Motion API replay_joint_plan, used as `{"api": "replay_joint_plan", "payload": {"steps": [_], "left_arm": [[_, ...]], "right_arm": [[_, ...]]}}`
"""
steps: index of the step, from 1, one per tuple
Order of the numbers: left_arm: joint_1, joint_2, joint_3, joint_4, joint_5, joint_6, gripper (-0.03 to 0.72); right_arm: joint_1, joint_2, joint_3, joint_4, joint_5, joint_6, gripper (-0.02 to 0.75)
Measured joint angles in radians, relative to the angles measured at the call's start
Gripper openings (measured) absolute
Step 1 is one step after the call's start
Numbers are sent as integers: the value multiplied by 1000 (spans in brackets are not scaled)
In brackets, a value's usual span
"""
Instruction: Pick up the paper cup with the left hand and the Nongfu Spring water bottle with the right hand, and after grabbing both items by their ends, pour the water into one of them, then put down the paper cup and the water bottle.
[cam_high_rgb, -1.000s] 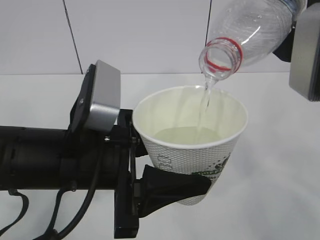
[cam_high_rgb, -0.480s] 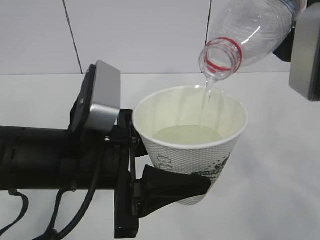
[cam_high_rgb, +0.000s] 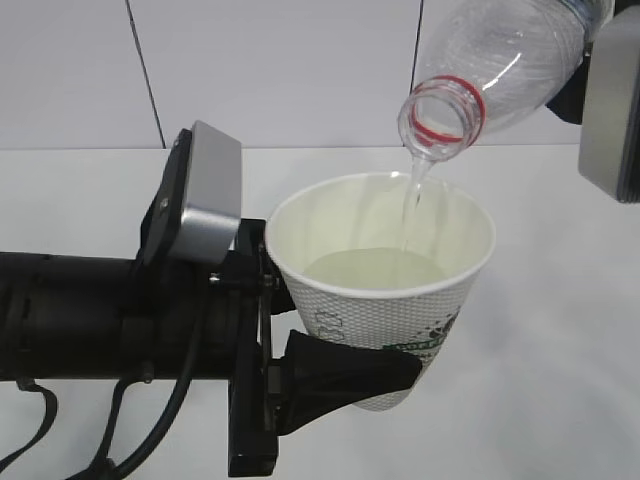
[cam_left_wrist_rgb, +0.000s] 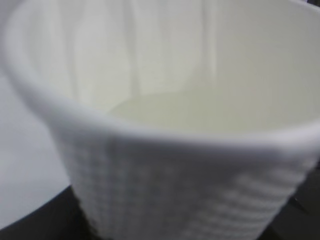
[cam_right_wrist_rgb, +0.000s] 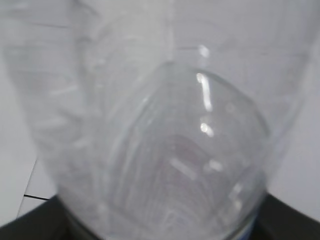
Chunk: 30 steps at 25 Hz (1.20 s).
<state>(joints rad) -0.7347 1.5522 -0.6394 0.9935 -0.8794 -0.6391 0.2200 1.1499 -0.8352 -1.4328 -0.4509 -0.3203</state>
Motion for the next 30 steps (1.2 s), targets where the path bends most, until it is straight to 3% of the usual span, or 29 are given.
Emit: {"api": "replay_joint_plan", "payload": {"steps": [30], "left_arm": [[0,4,4,0,2,0,468]], "right_arm": [[0,0,0,1,-2,0,438]]}}
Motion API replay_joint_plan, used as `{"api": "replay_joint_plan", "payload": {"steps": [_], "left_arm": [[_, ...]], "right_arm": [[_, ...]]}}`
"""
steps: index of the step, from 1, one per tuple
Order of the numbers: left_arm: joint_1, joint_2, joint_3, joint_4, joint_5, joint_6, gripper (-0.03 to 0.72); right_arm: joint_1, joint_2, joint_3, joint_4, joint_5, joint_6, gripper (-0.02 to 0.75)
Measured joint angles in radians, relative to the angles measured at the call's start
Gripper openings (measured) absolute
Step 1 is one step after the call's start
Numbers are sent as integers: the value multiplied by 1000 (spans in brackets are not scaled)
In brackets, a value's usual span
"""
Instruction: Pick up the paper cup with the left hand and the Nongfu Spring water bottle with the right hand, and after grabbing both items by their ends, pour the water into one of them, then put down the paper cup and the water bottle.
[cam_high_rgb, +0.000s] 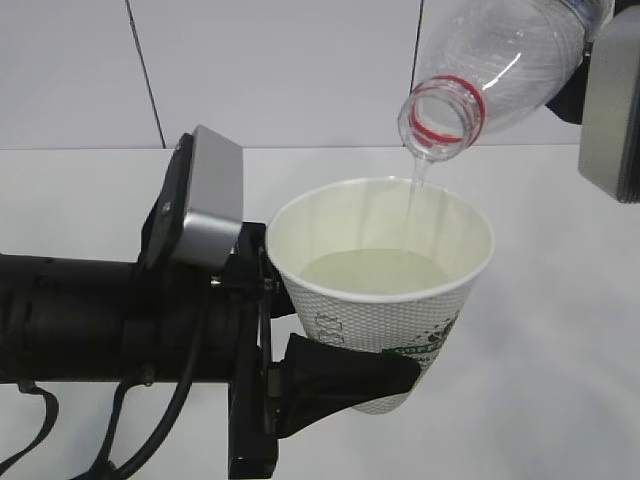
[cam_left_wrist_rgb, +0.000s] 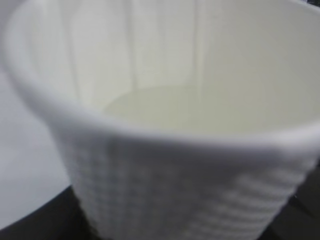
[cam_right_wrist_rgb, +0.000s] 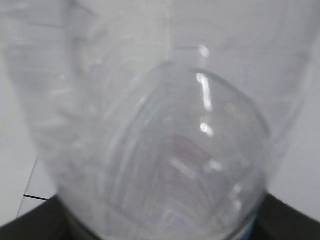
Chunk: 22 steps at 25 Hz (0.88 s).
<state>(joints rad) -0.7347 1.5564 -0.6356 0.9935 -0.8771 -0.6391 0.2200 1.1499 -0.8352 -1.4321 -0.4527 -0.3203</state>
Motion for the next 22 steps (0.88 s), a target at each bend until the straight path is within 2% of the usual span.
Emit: {"api": "replay_joint_plan", "payload": {"steps": [22], "left_arm": [[0,0,0,0,0,0,468]], "right_arm": [[0,0,0,0,0,-1,438]]}}
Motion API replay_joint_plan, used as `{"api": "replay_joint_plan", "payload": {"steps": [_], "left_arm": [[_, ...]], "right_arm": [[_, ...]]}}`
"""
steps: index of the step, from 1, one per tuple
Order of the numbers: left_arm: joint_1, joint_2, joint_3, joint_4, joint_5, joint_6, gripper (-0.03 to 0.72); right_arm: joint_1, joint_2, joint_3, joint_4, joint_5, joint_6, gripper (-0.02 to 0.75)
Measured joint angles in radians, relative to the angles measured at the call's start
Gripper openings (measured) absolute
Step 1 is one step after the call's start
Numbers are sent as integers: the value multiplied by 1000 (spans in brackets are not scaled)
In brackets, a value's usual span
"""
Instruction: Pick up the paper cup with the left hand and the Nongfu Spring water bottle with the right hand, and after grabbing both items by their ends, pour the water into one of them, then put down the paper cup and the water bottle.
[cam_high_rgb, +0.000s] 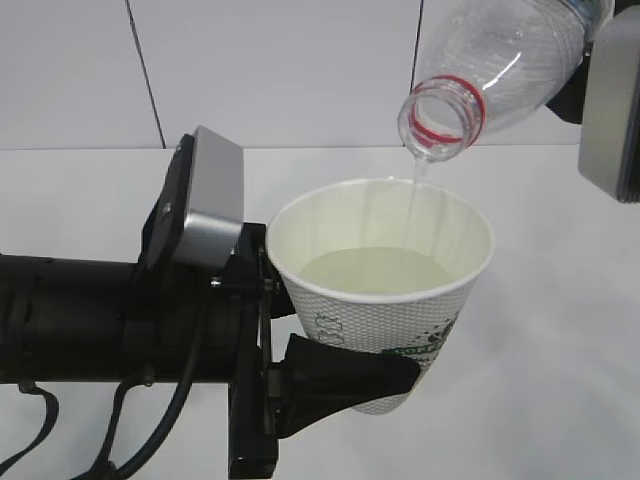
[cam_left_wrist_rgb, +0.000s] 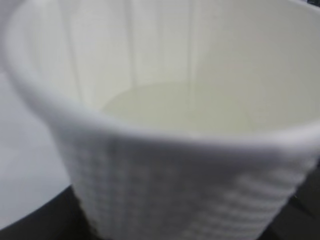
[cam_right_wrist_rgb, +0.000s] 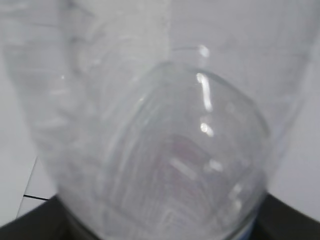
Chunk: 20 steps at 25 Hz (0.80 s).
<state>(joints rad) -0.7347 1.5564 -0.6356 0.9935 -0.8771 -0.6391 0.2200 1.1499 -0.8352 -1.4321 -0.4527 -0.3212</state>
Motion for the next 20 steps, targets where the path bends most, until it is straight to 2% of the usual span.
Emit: {"api": "replay_joint_plan", "payload": {"steps": [20], "left_arm": [[0,0,0,2,0,0,468]], "right_arm": [[0,0,0,2,0,-7,438]]}}
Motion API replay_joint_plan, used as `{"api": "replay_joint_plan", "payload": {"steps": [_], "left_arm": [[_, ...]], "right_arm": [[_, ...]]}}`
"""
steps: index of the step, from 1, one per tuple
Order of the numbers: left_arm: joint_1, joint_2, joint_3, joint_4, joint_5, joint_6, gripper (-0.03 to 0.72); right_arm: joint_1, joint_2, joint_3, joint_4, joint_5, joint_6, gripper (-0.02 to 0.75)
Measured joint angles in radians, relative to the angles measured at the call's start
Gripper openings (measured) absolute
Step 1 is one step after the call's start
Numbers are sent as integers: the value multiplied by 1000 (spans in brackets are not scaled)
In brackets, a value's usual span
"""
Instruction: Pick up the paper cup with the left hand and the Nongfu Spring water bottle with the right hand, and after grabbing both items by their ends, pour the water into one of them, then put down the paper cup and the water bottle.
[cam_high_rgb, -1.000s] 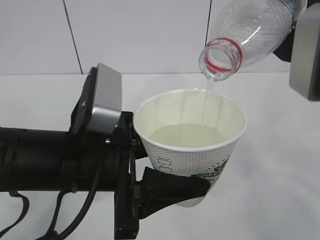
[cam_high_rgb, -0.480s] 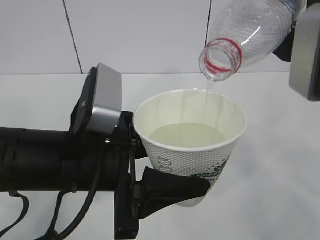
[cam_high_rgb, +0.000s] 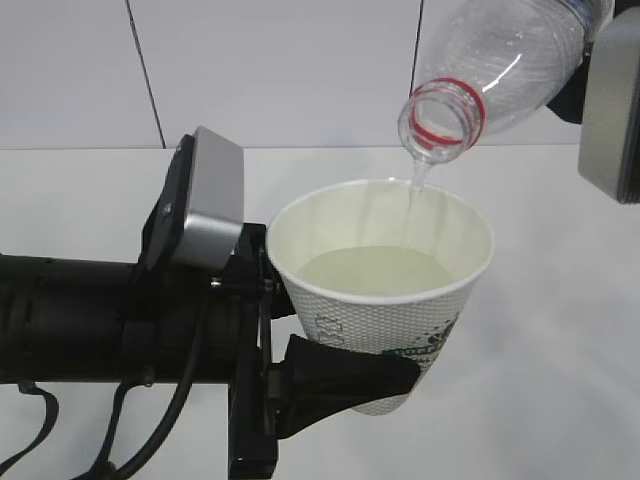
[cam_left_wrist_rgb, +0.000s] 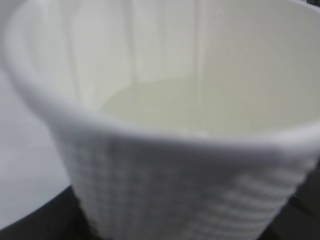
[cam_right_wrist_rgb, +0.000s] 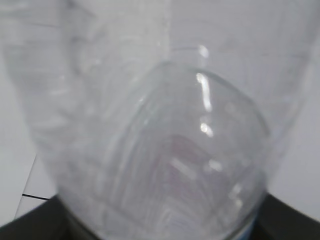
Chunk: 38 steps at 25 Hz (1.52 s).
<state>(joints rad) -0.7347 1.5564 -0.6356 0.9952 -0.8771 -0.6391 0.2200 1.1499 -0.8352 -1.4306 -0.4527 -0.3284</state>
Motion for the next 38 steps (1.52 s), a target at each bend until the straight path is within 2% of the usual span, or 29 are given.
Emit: {"api": "replay_joint_plan", "payload": {"steps": [38], "left_arm": [[0,0,0,4,0,0,468]], "right_arm": [[0,0,0,2,0,-2,438]]}}
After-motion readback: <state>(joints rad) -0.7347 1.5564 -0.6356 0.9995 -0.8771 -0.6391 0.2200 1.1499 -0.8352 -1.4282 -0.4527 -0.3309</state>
